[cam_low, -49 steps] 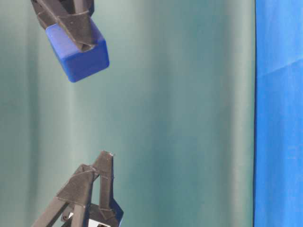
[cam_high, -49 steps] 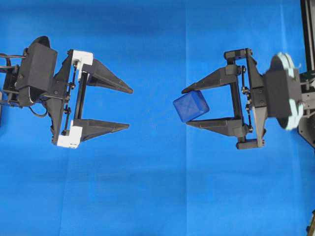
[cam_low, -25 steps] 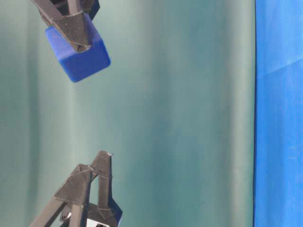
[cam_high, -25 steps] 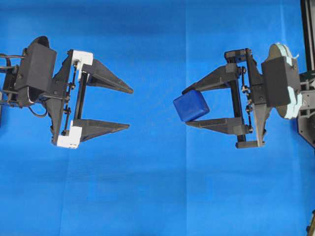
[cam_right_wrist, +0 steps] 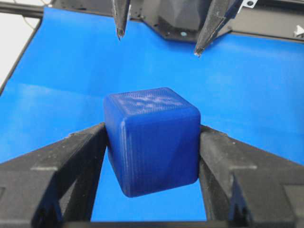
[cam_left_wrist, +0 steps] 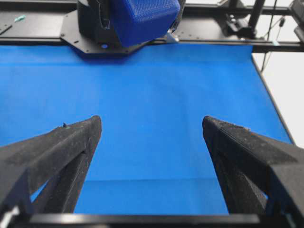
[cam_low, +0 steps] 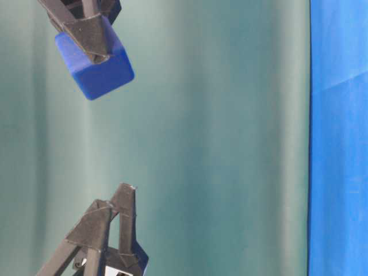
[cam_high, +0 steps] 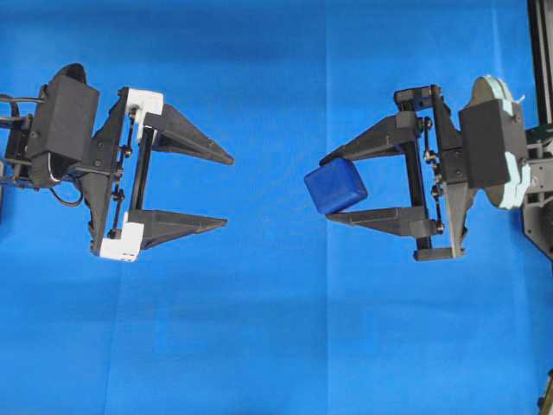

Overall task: Handover the blue block to the right arm after grasping it with the left arm, then place it in the designated position.
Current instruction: 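Rotate the right gripper holding the cube to face downward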

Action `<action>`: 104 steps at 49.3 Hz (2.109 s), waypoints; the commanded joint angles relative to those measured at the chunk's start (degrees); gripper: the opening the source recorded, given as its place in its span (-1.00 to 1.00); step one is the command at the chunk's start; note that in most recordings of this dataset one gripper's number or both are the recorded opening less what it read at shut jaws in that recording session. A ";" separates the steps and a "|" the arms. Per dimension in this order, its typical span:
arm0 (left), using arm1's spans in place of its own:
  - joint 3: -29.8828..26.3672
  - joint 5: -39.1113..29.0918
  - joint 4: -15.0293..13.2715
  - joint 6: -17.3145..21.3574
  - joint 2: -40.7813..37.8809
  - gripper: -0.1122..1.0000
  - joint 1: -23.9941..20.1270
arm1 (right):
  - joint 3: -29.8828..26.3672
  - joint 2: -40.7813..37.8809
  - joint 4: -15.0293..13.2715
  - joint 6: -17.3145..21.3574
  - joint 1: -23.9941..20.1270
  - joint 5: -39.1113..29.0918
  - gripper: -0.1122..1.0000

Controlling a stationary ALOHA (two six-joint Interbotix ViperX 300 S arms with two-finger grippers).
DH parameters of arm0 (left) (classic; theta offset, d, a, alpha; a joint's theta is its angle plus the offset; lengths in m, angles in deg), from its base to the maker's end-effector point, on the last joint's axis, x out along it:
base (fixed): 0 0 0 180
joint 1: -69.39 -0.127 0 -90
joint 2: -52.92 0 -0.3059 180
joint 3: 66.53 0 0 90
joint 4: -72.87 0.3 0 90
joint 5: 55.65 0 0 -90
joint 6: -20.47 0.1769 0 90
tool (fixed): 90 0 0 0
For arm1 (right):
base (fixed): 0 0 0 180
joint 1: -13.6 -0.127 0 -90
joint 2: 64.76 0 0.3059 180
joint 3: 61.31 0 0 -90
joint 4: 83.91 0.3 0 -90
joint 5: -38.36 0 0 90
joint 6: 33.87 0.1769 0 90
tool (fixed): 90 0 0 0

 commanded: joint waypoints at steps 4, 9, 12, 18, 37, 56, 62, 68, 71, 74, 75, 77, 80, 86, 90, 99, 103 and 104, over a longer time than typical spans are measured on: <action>-1.23 0.44 -0.09 0.09 0.88 0.85 0.18 | -0.70 0.70 -0.18 0.18 -0.09 0.18 0.09; -1.23 0.53 -0.09 0.09 0.88 0.85 0.18 | -0.70 0.70 -0.09 0.18 -0.09 0.26 0.09; -1.23 0.53 -0.09 0.09 0.88 0.85 0.18 | -0.70 0.70 -0.18 0.18 -0.09 0.26 0.09; -1.23 0.53 -0.09 0.09 0.88 0.85 0.18 | -0.70 0.70 -0.18 0.18 0.00 0.18 0.09; -1.23 0.53 -0.09 0.09 0.88 0.85 0.18 | -0.70 0.70 -0.18 0.18 -0.09 0.00 0.09; -1.32 0.53 -0.09 0.00 0.88 0.85 0.18 | -0.70 0.70 0.18 0.35 -0.79 -4.83 0.09; -1.32 0.53 -0.09 0.00 0.88 0.85 0.18 | -0.70 0.70 0.18 0.44 -2.11 -8.96 0.09; -1.41 0.53 -0.09 0.00 0.79 0.85 0.18 | -0.70 0.70 0.62 0.70 -3.78 -14.24 0.09; -1.49 0.53 -0.09 0.00 0.88 0.85 0.18 | -0.70 0.70 1.05 0.97 -4.48 -16.96 0.09; -1.67 0.53 -0.09 0.00 0.88 0.85 0.18 | -0.70 0.70 1.58 1.05 -5.10 -19.25 0.09; -1.67 0.53 -0.09 0.00 0.88 0.85 0.18 | -0.70 0.70 1.85 1.05 -5.27 -19.86 0.09; -1.67 0.53 -0.09 0.00 0.88 0.85 0.18 | -0.70 0.70 2.29 1.05 -5.71 -21.45 0.09; -1.76 0.44 -0.09 0.00 0.79 0.85 0.26 | -0.62 0.70 2.46 1.05 -6.15 -22.94 0.09; -1.85 0.53 -0.09 0.00 0.79 0.85 0.18 | -0.62 0.70 2.55 0.97 -6.42 -24.08 0.09; -1.93 0.53 -0.09 0.00 0.62 0.85 0.18 | -0.62 0.70 2.46 0.88 -6.42 -24.08 0.09; -2.02 0.53 -0.09 0.00 0.53 0.85 0.18 | -0.62 0.70 2.29 0.79 -6.42 -23.99 0.09; -2.11 0.53 -0.09 0.00 0.53 0.85 0.18 | -0.62 0.70 2.29 0.88 -6.42 -23.99 0.09; -2.11 0.53 0.00 0.00 0.44 0.85 0.18 | -0.62 0.70 2.29 0.79 -6.42 -23.99 0.09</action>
